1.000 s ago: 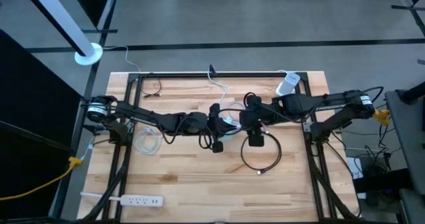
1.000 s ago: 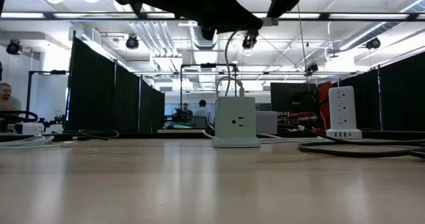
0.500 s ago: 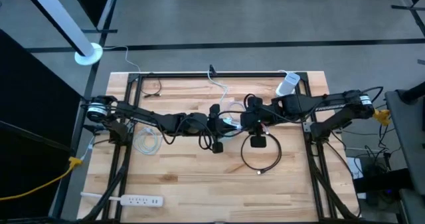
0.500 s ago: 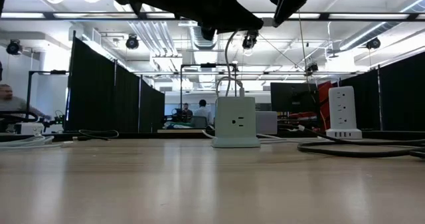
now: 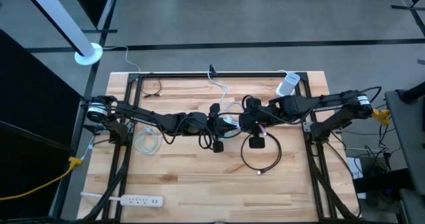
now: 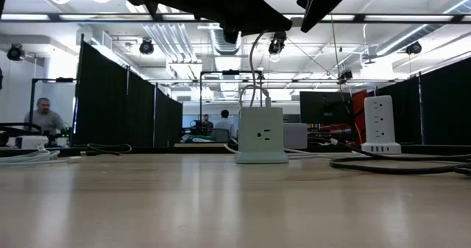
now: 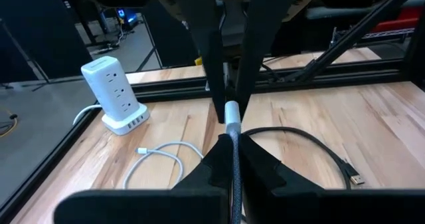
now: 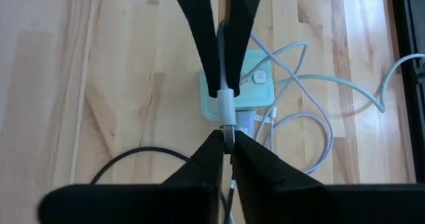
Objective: Insert USB
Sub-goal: Insert the violet USB cable into the top white outlet
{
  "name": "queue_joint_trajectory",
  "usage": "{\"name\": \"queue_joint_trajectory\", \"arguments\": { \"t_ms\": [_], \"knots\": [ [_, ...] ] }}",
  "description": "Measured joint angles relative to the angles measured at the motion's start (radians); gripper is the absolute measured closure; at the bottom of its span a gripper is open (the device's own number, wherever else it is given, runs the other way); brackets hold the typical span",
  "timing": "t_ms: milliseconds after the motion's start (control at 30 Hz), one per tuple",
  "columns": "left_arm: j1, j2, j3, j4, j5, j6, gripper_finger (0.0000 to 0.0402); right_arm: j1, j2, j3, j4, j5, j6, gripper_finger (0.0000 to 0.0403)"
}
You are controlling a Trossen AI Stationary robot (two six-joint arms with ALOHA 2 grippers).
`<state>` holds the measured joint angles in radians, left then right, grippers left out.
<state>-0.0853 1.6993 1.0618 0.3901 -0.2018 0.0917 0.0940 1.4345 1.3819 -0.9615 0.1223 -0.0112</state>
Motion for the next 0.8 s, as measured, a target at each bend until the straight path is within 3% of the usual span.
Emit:
{"name": "queue_joint_trajectory", "arguments": {
  "t_ms": [233, 600, 800],
  "knots": [
    [0.000, 0.000, 0.000, 0.006, -0.001, 0.010, 0.0376, 0.000, 0.001, 0.000, 0.000, 0.003, 0.010, 0.0395],
    [0.000, 0.013, 0.000, 0.063, 0.003, -0.023, 0.0294, 0.000, 0.001, 0.000, -0.006, 0.009, 0.010, 0.0398],
    [0.000, 0.056, 0.000, 0.136, 0.003, -0.022, 0.0280, 0.000, 0.002, 0.000, -0.005, 0.009, 0.010, 0.0398]
  ]
}}
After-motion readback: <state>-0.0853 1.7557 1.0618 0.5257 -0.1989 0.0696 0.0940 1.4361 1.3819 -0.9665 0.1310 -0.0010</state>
